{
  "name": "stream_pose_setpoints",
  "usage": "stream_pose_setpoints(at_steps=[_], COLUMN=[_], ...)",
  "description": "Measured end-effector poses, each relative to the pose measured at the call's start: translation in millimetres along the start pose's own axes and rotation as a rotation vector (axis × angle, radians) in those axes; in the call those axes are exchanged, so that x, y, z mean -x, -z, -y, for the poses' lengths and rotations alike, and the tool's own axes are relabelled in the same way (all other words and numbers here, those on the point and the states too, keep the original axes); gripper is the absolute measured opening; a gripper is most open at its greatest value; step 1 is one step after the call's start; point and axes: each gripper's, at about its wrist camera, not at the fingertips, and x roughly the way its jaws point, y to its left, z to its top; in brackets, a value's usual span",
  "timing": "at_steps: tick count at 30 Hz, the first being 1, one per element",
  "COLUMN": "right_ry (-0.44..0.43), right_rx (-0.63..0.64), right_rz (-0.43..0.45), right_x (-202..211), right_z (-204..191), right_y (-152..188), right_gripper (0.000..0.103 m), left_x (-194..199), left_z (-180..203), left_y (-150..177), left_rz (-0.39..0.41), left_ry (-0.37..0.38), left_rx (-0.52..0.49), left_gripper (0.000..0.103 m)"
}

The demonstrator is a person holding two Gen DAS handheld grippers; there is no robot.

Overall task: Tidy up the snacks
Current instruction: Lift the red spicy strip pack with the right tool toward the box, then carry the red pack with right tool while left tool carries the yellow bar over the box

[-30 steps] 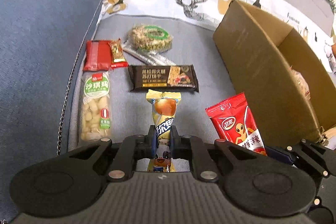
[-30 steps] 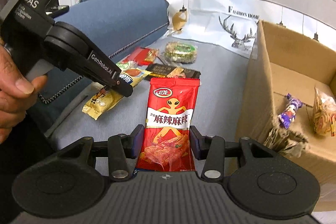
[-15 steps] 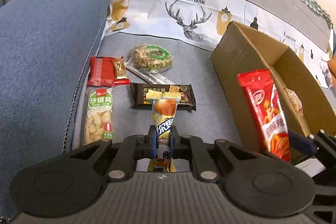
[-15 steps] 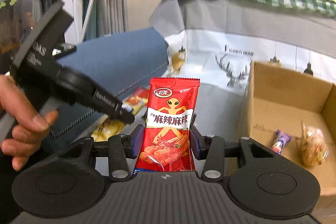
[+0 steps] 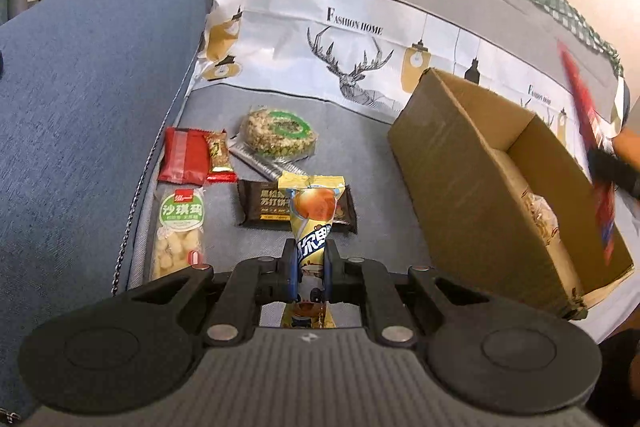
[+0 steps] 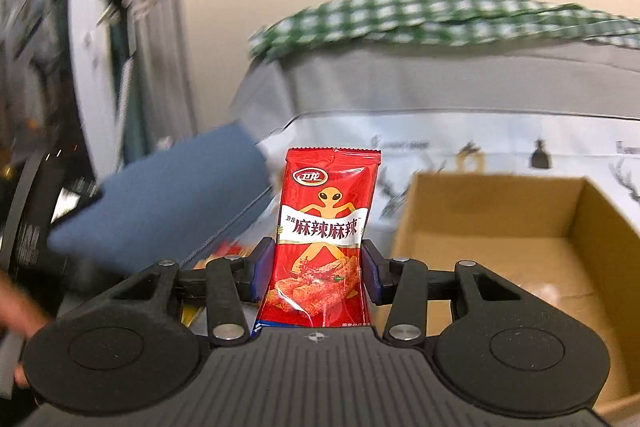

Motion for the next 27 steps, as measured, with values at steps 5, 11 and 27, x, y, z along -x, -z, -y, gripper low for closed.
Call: stream_pose_setpoints(at_steps=[5,11,27], right_ry=[0.065,0.162,0.247], right_rx=[0.011,-0.041,-0.084], right_rz=[0.055,0.050,0.022], right_x=[8,13,28], right_z=[40,89,120], right_y=[-29,-25,-20], right_gripper=[0.047,0.047,0.047], left_x=[2,5,7], left_z=[9,25,83], left_y=[-3,-10,-35], left_rz=[0.020,0.057,0.214], left_ry=[0.020,0.052,0.214], left_rx=[-0.002,-0.011,-0.036], left_gripper=[0.013,0.013,0.013])
